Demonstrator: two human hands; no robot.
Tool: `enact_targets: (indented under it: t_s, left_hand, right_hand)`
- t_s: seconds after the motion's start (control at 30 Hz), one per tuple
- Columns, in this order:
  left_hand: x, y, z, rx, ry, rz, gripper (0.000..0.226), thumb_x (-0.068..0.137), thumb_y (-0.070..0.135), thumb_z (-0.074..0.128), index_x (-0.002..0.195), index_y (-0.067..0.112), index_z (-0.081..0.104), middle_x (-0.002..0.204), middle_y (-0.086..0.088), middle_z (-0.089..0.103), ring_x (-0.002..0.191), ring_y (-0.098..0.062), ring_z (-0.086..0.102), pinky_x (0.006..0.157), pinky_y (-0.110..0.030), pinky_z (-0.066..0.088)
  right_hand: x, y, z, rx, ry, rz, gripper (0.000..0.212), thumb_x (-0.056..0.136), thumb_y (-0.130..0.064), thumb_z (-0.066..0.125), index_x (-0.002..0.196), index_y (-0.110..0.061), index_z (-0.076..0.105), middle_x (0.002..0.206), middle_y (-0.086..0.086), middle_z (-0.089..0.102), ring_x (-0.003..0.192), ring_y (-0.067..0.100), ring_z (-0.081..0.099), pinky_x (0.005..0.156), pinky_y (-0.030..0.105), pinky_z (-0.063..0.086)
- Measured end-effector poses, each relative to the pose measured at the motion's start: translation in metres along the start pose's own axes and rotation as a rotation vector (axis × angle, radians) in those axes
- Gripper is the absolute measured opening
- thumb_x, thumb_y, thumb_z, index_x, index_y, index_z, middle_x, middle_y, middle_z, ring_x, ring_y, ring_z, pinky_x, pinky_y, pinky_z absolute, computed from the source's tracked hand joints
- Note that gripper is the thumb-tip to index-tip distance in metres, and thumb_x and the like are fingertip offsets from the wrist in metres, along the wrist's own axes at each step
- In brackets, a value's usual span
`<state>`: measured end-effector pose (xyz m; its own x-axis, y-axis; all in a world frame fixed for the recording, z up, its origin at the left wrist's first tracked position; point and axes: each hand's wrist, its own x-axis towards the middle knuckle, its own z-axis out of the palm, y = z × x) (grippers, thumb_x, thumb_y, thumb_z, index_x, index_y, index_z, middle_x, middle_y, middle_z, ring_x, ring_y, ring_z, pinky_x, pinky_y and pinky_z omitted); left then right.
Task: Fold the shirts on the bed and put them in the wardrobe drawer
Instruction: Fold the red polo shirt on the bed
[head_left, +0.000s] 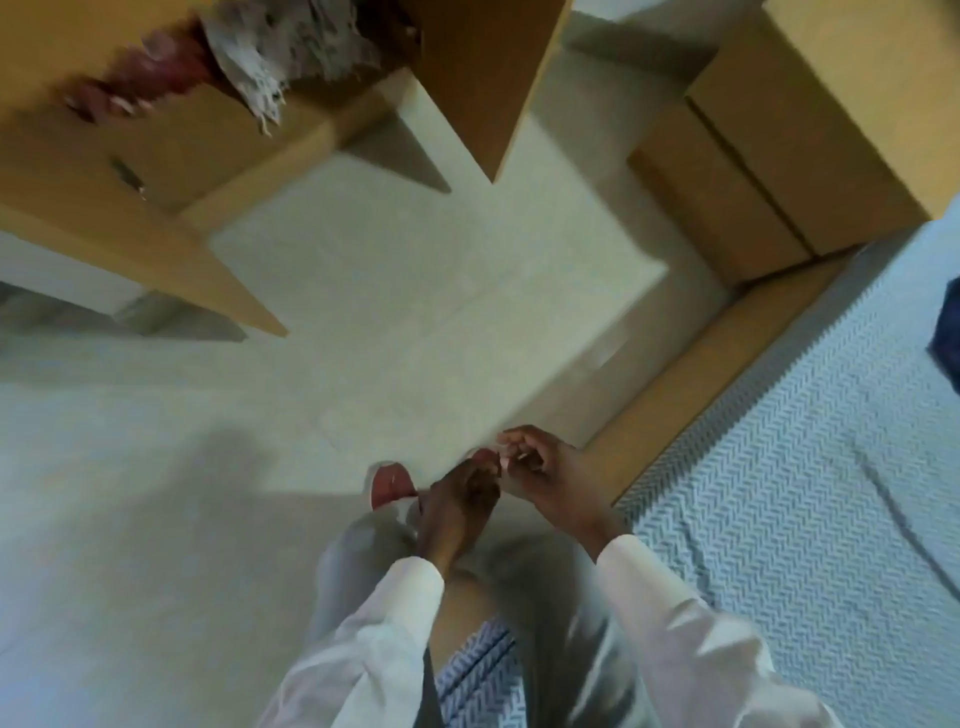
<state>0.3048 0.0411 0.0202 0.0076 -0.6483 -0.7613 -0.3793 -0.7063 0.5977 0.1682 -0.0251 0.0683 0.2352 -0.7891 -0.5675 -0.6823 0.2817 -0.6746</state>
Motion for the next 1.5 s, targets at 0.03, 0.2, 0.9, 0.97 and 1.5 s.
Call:
enact_targets:
  t_s: [0.03,0.2,0.9,0.97,1.5]
  left_hand:
    - [0.013,0.001,0.002,0.044,-0.055,0.000,0.029,0.091,0.047,0.052,0.114,0.033,0.062,0.111,0.001,0.070,0.100,-0.024,0.065,0.090,-0.039,0.053]
    - [0.080,0.007,0.022,0.171,0.001,0.094,0.031,0.090,0.035,0.062,0.119,0.025,0.059,0.106,0.002,0.069,0.101,-0.020,0.063,0.090,-0.033,0.050]
    - [-0.079,0.074,0.344,0.618,-0.349,0.878,0.028,0.088,0.024,0.064,0.115,0.019,0.063,0.102,0.000,0.067,0.091,-0.016,0.063,0.077,-0.024,0.044]
    - [-0.092,0.055,0.384,0.799,-0.500,0.938,0.035,0.089,0.025,0.065,0.124,0.016,0.060,0.114,-0.005,0.065,0.103,-0.020,0.062,0.085,-0.025,0.044]
    - [-0.036,0.024,0.354,0.727,-0.474,0.816,0.013,0.087,0.019,0.067,0.100,0.022,0.067,0.097,0.000,0.068,0.091,-0.019,0.065,0.077,-0.030,0.053]
  right_hand:
    - [0.008,0.008,0.002,0.006,-0.001,-0.016,0.026,0.087,-0.001,0.063,0.110,-0.011,0.068,0.084,-0.015,0.067,0.078,-0.010,0.063,0.070,0.003,0.043]
    - [0.038,0.071,0.008,0.095,0.146,-0.089,0.025,0.089,-0.012,0.063,0.112,-0.021,0.068,0.091,-0.012,0.070,0.083,0.002,0.066,0.077,0.019,0.051]
    - [-0.316,0.323,-0.048,0.288,0.927,0.102,0.021,0.088,-0.019,0.069,0.108,-0.027,0.066,0.100,-0.008,0.068,0.083,0.000,0.064,0.071,0.013,0.048]
    - [-0.348,0.362,-0.042,0.218,0.969,0.240,0.029,0.087,-0.020,0.070,0.115,-0.023,0.064,0.109,-0.004,0.063,0.087,0.008,0.063,0.080,0.024,0.051]
    - [-0.424,0.501,-0.010,0.217,1.242,1.007,0.016,0.081,-0.012,0.061,0.091,-0.020,0.070,0.100,0.007,0.072,0.100,0.028,0.066,0.086,0.031,0.049]
